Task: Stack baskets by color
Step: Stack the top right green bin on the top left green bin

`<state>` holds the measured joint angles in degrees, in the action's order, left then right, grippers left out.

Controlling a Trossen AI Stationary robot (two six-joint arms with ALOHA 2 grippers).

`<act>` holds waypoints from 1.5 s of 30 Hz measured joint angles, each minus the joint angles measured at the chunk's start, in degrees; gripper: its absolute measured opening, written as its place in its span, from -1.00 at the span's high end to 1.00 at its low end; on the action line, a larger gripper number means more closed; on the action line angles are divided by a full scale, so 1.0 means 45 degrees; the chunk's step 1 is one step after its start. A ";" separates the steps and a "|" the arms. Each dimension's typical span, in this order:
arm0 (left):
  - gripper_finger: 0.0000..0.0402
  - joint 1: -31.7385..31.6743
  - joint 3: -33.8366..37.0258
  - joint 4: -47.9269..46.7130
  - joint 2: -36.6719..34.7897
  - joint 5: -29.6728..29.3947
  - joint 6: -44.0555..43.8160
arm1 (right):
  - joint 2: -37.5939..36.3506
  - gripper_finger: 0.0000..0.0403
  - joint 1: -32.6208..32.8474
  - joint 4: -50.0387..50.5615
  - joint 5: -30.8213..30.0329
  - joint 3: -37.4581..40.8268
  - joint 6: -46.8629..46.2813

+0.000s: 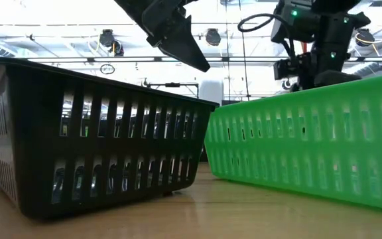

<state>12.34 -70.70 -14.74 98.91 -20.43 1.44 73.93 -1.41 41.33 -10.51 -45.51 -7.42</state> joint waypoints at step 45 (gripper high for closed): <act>-0.02 0.2145 -0.0495 0.0912 -0.0386 -0.4025 0.6035 | -0.0390 0.97 0.4507 -0.4564 -0.1959 -0.1523 1.1251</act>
<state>21.99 -72.92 -10.64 97.18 -38.54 28.60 72.17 18.87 20.80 -19.32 -52.36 43.21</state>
